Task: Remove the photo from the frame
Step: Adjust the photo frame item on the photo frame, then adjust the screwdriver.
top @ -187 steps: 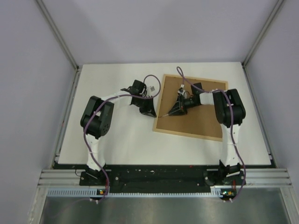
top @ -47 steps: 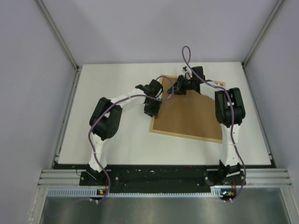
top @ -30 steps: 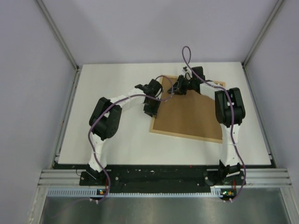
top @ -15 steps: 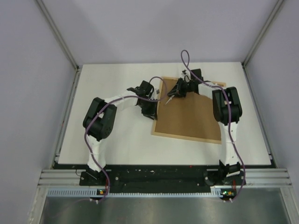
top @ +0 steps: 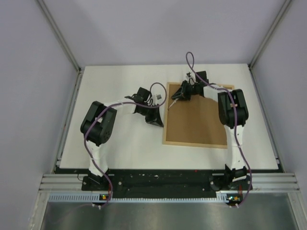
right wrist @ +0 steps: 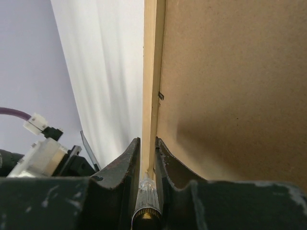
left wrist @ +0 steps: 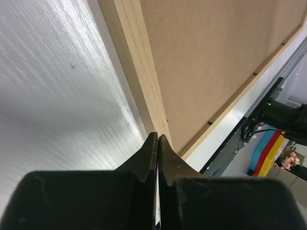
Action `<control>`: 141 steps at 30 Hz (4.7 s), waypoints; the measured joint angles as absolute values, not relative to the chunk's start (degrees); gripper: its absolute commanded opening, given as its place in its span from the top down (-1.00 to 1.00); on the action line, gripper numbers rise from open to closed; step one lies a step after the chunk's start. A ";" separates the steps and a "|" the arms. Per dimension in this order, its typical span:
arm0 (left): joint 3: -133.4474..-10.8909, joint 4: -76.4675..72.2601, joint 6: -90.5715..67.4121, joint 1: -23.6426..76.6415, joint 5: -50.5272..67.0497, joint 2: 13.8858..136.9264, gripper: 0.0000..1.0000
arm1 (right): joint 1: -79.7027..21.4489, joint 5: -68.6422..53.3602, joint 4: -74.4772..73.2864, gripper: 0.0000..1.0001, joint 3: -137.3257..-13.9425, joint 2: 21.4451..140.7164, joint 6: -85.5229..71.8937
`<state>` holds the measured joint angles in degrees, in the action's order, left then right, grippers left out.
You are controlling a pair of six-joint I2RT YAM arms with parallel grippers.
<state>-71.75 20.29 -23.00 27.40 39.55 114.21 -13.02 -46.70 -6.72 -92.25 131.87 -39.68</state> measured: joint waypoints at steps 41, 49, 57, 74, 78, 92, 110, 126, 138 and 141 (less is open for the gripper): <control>-98.15 27.20 -16.23 31.55 44.23 123.57 0.26 | -11.18 -51.51 -6.39 1.00 -81.45 118.63 -43.70; -98.15 28.75 -14.74 30.96 46.83 123.46 0.28 | -11.09 -50.37 -9.50 1.00 -81.41 117.30 -40.23; -99.96 33.34 -10.13 30.74 43.77 121.05 0.28 | -11.11 -49.87 -17.78 1.00 -83.26 117.30 -34.98; -100.31 35.16 -4.78 34.57 39.07 119.57 0.27 | -11.11 -52.42 -23.00 1.00 -84.86 117.16 -32.62; -100.31 35.31 -4.54 34.92 39.09 119.66 0.27 | -11.11 -53.25 -22.96 1.00 -84.86 117.01 -32.95; -101.75 37.95 -3.16 34.65 38.04 119.63 0.29 | -11.11 -49.01 -27.20 1.00 -85.52 115.59 -29.36; -101.89 38.17 -2.22 34.94 37.63 119.63 0.29 | -11.11 -52.86 -30.09 1.00 -87.55 115.59 -27.86; -101.27 38.30 -3.05 34.22 45.89 119.68 1.00 | -10.68 -62.81 -29.74 0.08 -87.72 115.59 -22.26; -100.57 43.83 3.20 33.52 60.99 119.66 1.00 | -8.82 -78.37 -36.45 -0.04 -88.18 115.59 0.58; -100.57 45.76 4.73 33.52 61.06 119.66 1.00 | -8.84 -77.95 -47.20 -0.04 -90.11 115.79 12.95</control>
